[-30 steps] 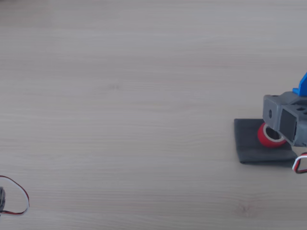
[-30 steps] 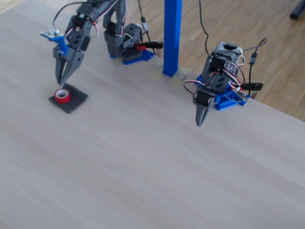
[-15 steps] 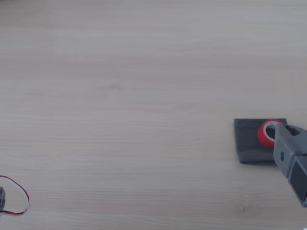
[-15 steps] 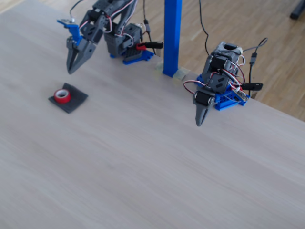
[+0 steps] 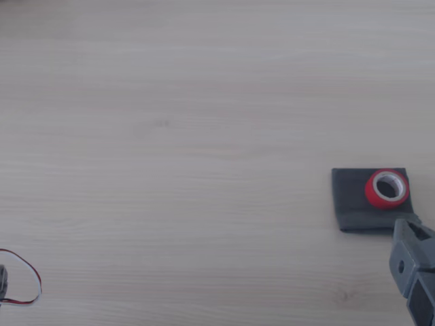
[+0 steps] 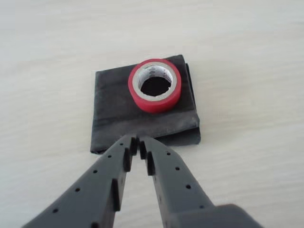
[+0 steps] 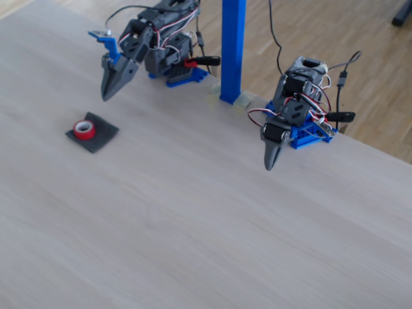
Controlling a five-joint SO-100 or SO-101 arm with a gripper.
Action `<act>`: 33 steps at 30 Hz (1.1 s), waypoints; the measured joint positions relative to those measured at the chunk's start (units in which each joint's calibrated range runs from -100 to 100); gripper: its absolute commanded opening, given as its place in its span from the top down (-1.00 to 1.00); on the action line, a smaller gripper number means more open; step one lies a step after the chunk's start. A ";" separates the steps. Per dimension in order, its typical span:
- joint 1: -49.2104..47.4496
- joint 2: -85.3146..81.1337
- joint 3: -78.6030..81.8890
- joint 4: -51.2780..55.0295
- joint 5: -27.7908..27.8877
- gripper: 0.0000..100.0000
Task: Grab the red tape and move it to the grey mat
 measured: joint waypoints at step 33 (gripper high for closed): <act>-1.16 -16.40 0.36 41.34 -0.67 0.95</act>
